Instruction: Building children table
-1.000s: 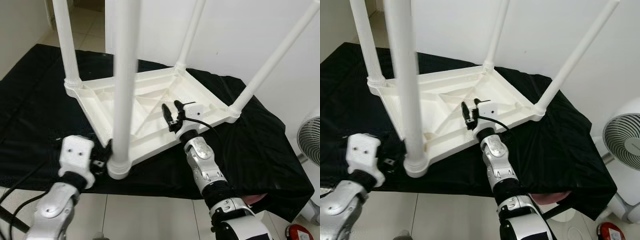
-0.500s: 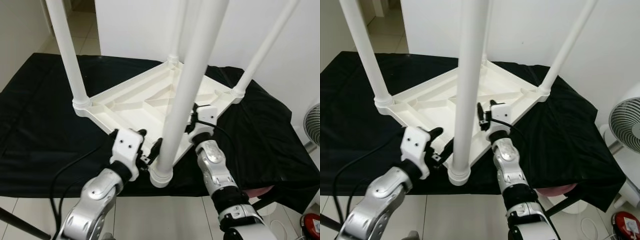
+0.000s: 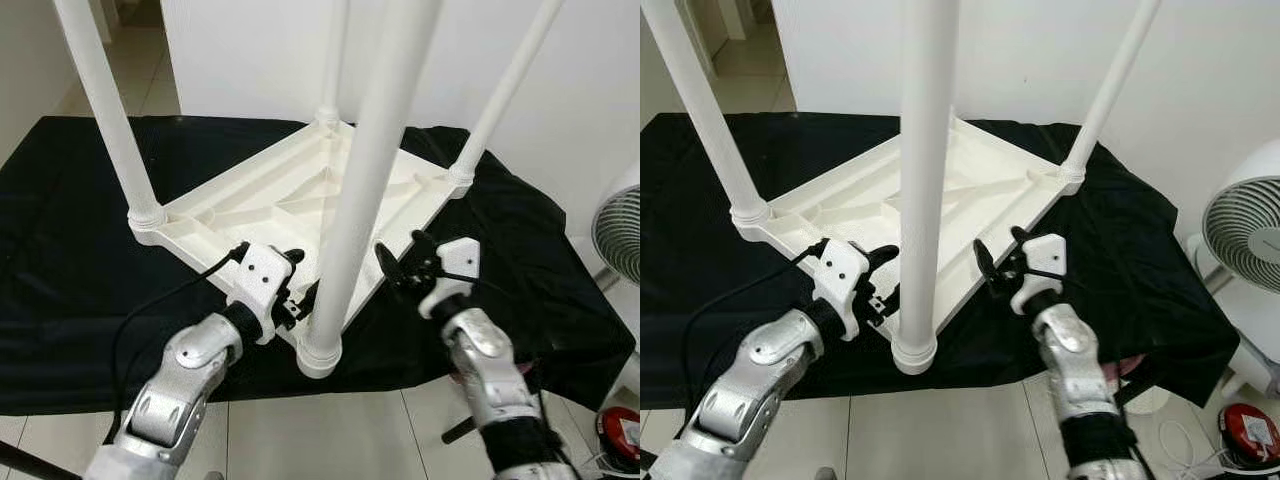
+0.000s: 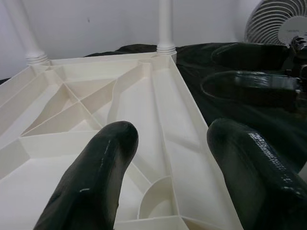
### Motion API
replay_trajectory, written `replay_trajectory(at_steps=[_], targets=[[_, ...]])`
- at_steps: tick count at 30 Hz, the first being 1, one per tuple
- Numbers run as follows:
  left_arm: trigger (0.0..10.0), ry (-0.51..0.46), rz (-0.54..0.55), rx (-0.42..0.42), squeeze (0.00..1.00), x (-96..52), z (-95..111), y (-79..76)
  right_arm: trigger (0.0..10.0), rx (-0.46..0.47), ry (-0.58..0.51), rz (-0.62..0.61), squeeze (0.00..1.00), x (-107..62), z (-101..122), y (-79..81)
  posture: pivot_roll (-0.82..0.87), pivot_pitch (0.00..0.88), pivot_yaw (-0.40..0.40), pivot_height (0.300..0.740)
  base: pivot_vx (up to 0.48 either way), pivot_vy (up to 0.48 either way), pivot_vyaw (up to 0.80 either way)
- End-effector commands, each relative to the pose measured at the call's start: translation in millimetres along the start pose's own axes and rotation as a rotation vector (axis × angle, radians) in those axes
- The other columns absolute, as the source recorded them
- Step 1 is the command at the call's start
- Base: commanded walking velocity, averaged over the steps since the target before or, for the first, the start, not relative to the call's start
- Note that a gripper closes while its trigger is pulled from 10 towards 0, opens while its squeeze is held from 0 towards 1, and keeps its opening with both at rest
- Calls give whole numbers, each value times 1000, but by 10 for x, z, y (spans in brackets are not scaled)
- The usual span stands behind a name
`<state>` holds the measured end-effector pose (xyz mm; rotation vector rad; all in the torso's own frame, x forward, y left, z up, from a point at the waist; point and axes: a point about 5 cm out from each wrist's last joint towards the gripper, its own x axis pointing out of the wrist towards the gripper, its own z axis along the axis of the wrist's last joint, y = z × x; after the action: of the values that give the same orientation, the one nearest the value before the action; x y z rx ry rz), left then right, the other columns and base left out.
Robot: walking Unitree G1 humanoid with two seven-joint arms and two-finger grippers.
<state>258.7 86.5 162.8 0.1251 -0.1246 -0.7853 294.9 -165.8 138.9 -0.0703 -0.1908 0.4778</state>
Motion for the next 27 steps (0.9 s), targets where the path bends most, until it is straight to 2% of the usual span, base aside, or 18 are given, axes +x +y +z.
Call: replay_trajectory(at_steps=[1, 2, 4, 6, 8, 9, 11, 12, 13, 16, 23, 24, 27], targets=[[10000, -6, -73, 5, 0, 31, -2, -45, 10000, 12, 6, 52, 1000, -32, 20, 8, -25, 0, -46, 740, 0, 0, 0], [10000, -4, -72, 10, 0, 34, -1, -37, 10000, 9, 10, 71, 1000, -48, 26, 4, -25, 0, -46, 740, 0, 0, 0], [10000, 18, -61, 29, 0, 27, -17, 20, 10000, -2, 65, 204, 1000, -141, 27, 12, -28, 0, -54, 740, 0, 0, 0], [10000, 18, -61, 29, 0, 27, -17, 20, 10000, -2, 65, 204, 1000, -141, 27, 12, -28, 0, -54, 740, 0, 0, 0], [10000, 21, -55, 48, 0, 16, -31, 74, 10000, 2, 123, 340, 1000, -239, 39, 54, -24, 0, -60, 740, 0, 0, 0], [10000, 19, -56, 56, 0, 9, -37, 92, 10000, 11, 150, 412, 0, -281, 49, 79, -19, 0, -66, 740, 0, 0, 0], [10000, 19, -57, 61, 0, 4, -41, 102, 10000, 18, 168, 458, 0, -309, 56, 96, -19, 0, -66, 740, 0, 0, 0], [10000, 22, -59, 69, 0, -5, -47, 109, 10000, 26, 189, 519, 0, -335, 58, 121, -14, 0, -70, 740, 0, 0, 0], [10000, 22, -59, 69, 0, -5, -47, 109, 10000, 26, 189, 519, 0, -335, 58, 121, -14, 0, -70, 740, 0, 0, 0], [10000, 23, -65, 84, 0, -23, -51, 126, 10000, 32, 231, 696, 0, -367, 78, 204, 0, 0, -81, 740, 0, 0, 0], [10000, 26, -63, 107, 0, -17, -61, 116, 10000, 48, 240, 874, 0, -248, 106, 352, 32, 0, -101, 740, 0, 0, 0], [10000, 23, -61, 117, 0, -16, -55, 114, 10000, 39, 224, 900, 0, -152, 98, 415, 39, 0, -108, 740, 0, 0, 0], [10000, 22, -58, 122, 0, -13, -55, 118, 10000, 40, 211, 908, 0, -82, 97, 458, 48, 0, -113, 740, 0, 0, 0]])
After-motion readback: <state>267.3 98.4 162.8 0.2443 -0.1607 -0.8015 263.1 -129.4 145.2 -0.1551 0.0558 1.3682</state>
